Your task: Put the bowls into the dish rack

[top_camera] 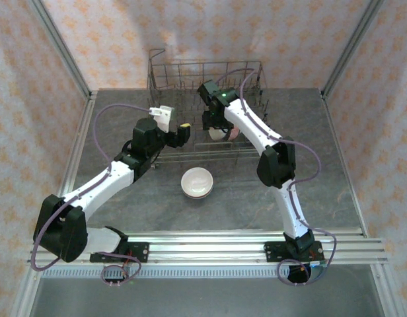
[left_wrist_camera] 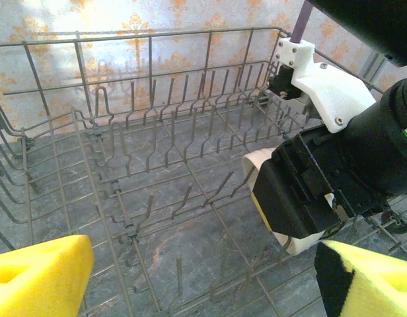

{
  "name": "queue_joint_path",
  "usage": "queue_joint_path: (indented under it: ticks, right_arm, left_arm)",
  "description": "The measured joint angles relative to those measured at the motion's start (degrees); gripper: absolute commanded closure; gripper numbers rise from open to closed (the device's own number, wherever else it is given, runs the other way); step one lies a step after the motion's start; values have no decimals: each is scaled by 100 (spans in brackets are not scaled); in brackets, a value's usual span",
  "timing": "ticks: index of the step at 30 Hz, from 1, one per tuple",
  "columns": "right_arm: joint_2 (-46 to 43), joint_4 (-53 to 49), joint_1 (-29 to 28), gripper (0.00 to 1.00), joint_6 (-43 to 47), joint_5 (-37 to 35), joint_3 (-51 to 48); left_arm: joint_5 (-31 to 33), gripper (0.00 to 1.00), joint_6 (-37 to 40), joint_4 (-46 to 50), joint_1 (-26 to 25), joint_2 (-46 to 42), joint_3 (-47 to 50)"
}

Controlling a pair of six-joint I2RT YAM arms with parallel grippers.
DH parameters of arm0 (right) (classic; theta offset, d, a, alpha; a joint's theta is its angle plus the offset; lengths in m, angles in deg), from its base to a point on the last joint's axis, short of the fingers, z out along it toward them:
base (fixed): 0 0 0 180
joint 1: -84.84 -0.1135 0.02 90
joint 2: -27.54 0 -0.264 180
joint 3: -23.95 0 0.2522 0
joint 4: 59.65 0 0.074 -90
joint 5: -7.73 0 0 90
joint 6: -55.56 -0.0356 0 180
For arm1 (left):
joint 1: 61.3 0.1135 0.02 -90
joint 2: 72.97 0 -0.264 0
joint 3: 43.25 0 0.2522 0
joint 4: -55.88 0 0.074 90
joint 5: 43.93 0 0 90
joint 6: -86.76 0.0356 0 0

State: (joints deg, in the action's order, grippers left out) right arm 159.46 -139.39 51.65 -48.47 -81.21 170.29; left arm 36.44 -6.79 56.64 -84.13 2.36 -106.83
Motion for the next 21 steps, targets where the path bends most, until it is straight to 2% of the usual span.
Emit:
queue_joint_path:
  ticks: [12,21]
  right_arm:
    - [-11,0,-20,20,168,-42,-26]
    - [-9,-85,-42,18,271,-48,81]
  left_arm:
    - [-39,12,0,-2,0,0,0]
    - [-42,12,-2,-2,0,0,0]
